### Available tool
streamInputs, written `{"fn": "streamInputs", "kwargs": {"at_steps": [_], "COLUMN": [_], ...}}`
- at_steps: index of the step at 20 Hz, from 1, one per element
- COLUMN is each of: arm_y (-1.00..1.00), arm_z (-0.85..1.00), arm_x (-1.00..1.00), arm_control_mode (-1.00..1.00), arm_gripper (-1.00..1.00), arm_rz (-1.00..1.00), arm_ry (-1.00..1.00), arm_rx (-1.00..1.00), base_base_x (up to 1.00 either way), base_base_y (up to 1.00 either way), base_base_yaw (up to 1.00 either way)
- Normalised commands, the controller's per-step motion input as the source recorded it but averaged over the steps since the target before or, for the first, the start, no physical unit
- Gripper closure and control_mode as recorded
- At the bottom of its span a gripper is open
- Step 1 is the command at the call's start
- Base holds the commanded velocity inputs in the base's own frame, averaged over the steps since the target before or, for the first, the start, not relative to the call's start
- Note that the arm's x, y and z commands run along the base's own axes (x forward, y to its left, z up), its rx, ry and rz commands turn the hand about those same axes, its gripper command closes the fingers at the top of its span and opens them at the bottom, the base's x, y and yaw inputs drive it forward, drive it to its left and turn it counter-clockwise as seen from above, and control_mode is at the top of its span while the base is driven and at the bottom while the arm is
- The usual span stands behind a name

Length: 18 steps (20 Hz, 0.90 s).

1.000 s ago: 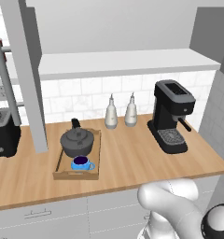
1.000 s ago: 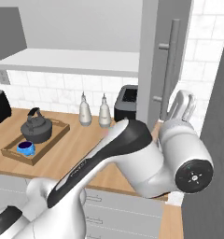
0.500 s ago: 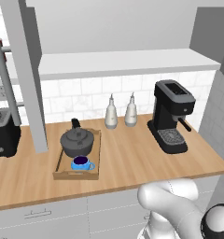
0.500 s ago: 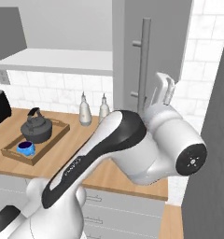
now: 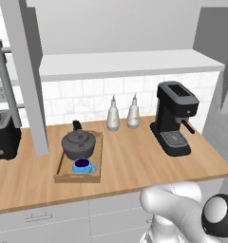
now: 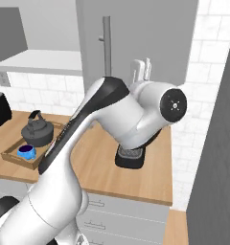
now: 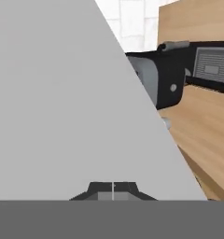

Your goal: Pick the kettle from the counter and place it on the tray. Then pick the mug from the cabinet and place it on the tray. Then close the cabinet doors.

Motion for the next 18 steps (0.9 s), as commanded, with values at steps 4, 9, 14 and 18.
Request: {"fn": "streamInputs", "kwargs": {"at_steps": [4,9,14,18], "arm_y": [0.60,0.42,0.35,0.41], "arm_z": [-0.21,-0.25,-0.22,-0.17], "arm_x": [0.39,0.17,0.21,0.35], "arm_control_mode": [-1.00,-1.00,-1.00,-1.00], "arm_gripper": [1.00,1.00,1.00,1.00], "arm_rz": [-0.13,-0.09,-0.06,-0.05], "arm_ry": [-0.04,-0.05,-0.01,0.00], "arm_rx": [0.00,0.00,0.00,0.00], "base_base_x": [0.00,0.00,0.00,0.00], "base_base_y": [0.00,0.00,0.00,0.00], "base_base_yaw": [0.00,0.00,0.00,0.00]}}
